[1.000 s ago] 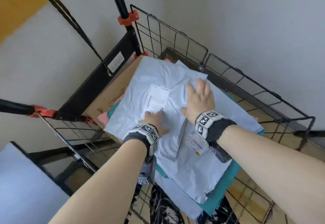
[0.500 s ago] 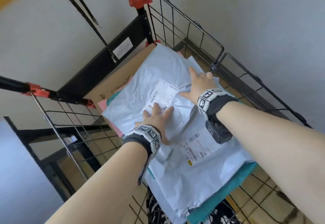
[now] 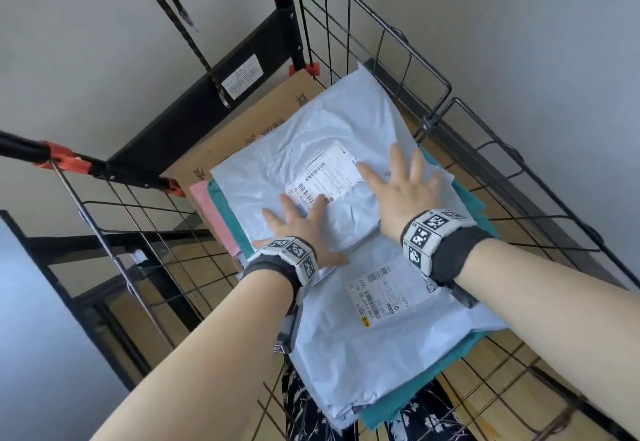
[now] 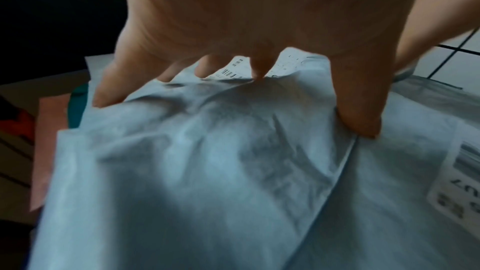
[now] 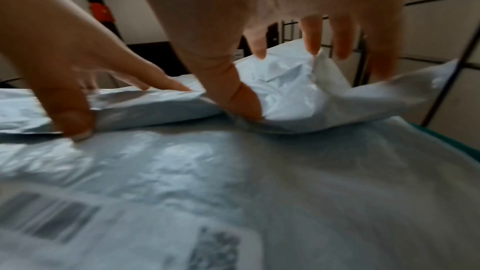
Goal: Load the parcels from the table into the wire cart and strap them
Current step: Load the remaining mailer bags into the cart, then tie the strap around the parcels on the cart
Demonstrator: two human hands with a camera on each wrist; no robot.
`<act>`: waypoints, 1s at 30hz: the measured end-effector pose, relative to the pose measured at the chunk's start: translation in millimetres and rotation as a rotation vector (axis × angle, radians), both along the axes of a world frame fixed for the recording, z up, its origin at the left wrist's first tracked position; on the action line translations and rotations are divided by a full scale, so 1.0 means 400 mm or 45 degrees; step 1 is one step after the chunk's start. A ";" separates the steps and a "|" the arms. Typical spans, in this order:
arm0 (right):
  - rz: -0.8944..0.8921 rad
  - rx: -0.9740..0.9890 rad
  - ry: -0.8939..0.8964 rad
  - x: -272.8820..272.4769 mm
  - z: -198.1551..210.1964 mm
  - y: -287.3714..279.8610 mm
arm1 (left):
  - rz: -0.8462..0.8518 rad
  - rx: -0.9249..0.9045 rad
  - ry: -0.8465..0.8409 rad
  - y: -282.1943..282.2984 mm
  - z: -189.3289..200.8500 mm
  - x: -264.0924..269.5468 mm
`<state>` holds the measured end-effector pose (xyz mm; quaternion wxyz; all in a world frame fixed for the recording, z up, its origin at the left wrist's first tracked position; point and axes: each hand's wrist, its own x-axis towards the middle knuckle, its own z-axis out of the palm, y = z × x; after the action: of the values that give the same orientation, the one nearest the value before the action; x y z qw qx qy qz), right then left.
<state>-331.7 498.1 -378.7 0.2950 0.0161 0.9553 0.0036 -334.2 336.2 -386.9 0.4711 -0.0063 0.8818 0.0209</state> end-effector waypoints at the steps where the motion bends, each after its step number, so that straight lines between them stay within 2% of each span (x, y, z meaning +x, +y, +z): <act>1: -0.021 -0.036 -0.121 0.006 -0.014 -0.003 | -0.003 -0.029 -0.022 -0.004 -0.007 0.000; 3: -0.096 -0.112 -0.309 0.013 -0.046 -0.001 | -0.042 -0.087 -0.058 -0.008 -0.027 0.003; 7: -0.087 -0.139 -0.470 -0.003 -0.084 0.007 | 0.025 -0.069 -0.113 -0.009 -0.060 0.005; 16: -0.064 -0.028 -0.495 -0.025 -0.146 -0.025 | 0.019 -0.106 -0.083 0.001 -0.136 0.005; 21: -0.026 0.002 -0.536 -0.034 -0.120 -0.026 | 0.069 -0.109 -0.070 -0.002 -0.120 0.010; 25: 0.081 0.060 -0.596 -0.057 -0.065 -0.010 | 0.079 -0.113 -0.048 -0.003 -0.066 0.027; 30: 0.261 0.006 -0.479 -0.093 0.042 -0.029 | 0.101 -0.081 0.024 -0.021 0.018 0.068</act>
<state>-369.1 486.5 -361.9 0.4663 -0.0815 0.8800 0.0390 -307.1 327.9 -379.5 0.4610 -0.0559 0.8856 0.0115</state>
